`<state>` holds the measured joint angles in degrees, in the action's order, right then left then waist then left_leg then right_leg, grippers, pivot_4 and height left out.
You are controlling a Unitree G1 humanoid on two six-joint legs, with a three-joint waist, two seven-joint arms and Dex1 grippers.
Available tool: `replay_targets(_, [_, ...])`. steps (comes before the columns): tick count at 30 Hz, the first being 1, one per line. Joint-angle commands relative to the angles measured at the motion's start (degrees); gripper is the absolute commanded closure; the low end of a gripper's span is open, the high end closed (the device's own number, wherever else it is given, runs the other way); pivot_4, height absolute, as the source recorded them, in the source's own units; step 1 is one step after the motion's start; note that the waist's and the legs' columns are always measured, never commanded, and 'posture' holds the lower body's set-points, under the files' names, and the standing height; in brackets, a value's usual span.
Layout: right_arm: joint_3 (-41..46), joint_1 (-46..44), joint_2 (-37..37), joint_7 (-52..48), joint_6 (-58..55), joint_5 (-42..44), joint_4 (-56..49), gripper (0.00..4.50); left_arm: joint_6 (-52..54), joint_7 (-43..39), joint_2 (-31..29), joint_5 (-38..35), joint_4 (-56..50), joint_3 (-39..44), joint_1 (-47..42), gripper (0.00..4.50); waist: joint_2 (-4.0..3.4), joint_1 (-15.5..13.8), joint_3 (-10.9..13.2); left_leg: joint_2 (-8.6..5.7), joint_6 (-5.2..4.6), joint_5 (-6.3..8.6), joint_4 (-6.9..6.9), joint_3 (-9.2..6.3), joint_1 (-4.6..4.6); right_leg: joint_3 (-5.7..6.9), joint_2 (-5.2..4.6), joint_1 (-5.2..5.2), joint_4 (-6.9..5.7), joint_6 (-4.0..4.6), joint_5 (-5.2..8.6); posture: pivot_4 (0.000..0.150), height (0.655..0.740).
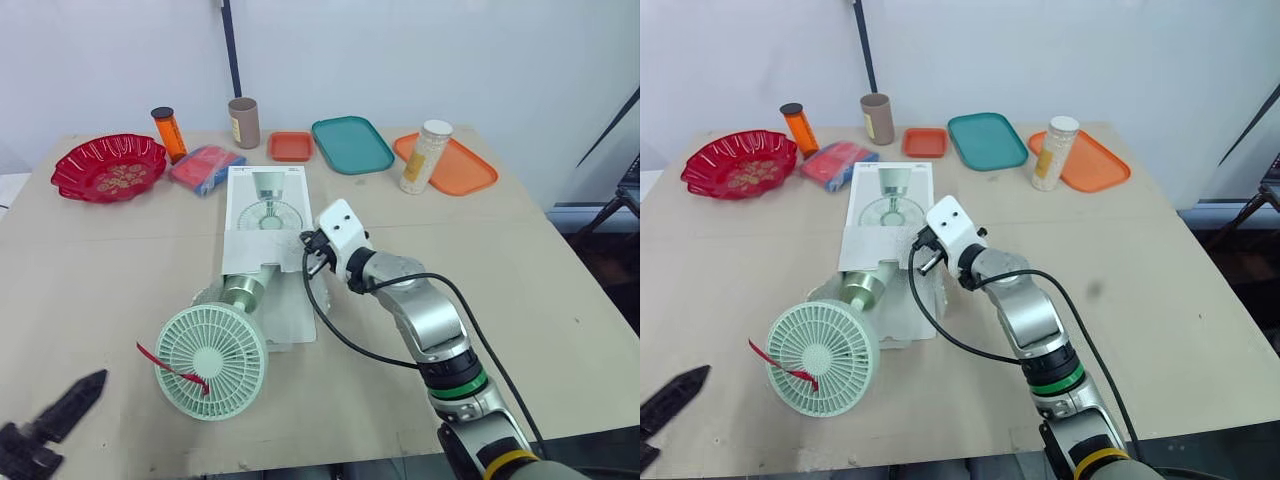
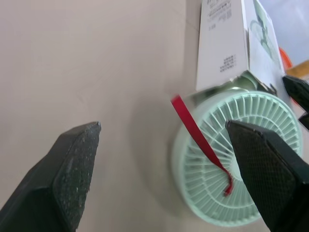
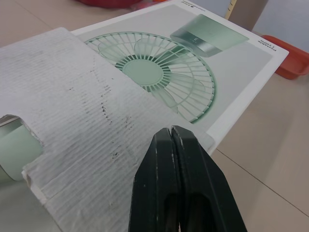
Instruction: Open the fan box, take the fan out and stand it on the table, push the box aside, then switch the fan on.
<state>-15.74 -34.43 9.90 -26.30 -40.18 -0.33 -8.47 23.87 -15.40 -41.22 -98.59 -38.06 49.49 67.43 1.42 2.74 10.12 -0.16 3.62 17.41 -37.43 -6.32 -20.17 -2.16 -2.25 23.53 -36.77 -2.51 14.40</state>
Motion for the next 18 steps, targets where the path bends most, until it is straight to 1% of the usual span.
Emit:
replay_targets(1, [-2.2, 1.5, 0.6, -1.5, -0.6, 0.2, 2.3, 4.5, 4.2, -5.4, -4.2, 3.9, 2.8, 7.0, -3.2, 0.1, 0.03, 0.0, 0.0, -0.03, 0.0, 0.0, 0.0, 0.0, 0.02, 0.0, -0.01, -0.02, 0.0, 0.0, 0.0, 0.15, 0.74])
replay_targets(5, [-1.7, 1.3, 0.7, -1.4, -0.2, 0.1, 2.4, 4.5, 8.4, -4.8, -6.4, 3.6, 2.9, 8.8, -8.2, 0.1, 0.03, 0.0, 0.0, 0.0, 0.01, 0.0, 0.01, -0.01, 0.04, 0.0, -0.01, -0.03, -0.03, 0.31, -0.19, 0.15, 0.74])
replay_targets(8, [-1.4, 1.7, 1.1, -1.5, -0.4, 0.1, 1.8, 4.5, 10.8, -8.0, -7.1, 9.6, 0.2, 9.5, -9.7, 0.1, 0.03, 0.0, 0.0, 0.0, 0.01, 0.0, 0.01, -0.02, 0.04, 0.0, 0.0, -0.02, -0.07, 0.35, -0.21, 0.15, 0.74])
replay_targets(10, [-1.3, 1.8, 1.4, -1.8, -0.5, 0.3, 1.5, 4.5, 10.7, -12.4, -8.1, 17.8, -1.9, 9.5, -10.3, 0.1, 0.03, 0.0, 0.0, -0.01, 0.02, 0.0, 0.01, 0.01, 0.06, -0.01, -0.01, -0.02, -0.07, 0.35, -0.21, 0.15, 0.74])
replay_targets(12, [-1.4, 1.6, 1.8, -2.3, -0.2, 0.4, 1.7, 4.5, 9.2, -18.7, -8.9, 26.4, -3.3, 9.1, -10.5, 0.1, 0.03, 0.0, 0.0, -0.01, 0.03, -0.01, 0.01, 0.0, 0.07, -0.01, 0.0, -0.03, -0.08, 0.38, -0.2, 0.15, 0.74])
replay_targets(14, [-1.5, 1.2, 2.1, -2.7, 0.2, 0.4, 2.0, 4.5, 8.3, -23.9, -9.4, 31.6, -3.5, 9.1, -11.1, 0.1, 0.02, 0.0, 0.0, -0.01, 0.05, -0.02, 0.01, 0.01, 0.09, -0.01, 0.02, -0.03, -0.09, 0.42, -0.21, 0.15, 0.74])
replay_targets(17, [-1.4, 0.2, 2.2, -3.0, 1.1, 0.4, 3.3, 4.5, 2.0, -36.2, -11.4, 44.6, -1.4, 9.0, -10.8, 0.1, 0.02, 0.0, 0.0, 0.01, 0.05, -0.02, 0.01, 0.04, 0.11, -0.02, 0.04, -0.02, -0.09, 0.43, -0.22, 0.15, 0.74])
replay_targets(18, [-1.4, -0.1, 2.1, -3.1, 1.4, 0.4, 3.6, 4.5, 0.2, -39.3, -11.9, 47.6, 0.1, 9.1, -11.0, 0.1, 0.02, 0.0, 0.0, 0.02, 0.05, -0.02, 0.02, 0.04, 0.11, -0.02, 0.05, -0.02, -0.09, 0.44, -0.22, 0.15, 0.74])
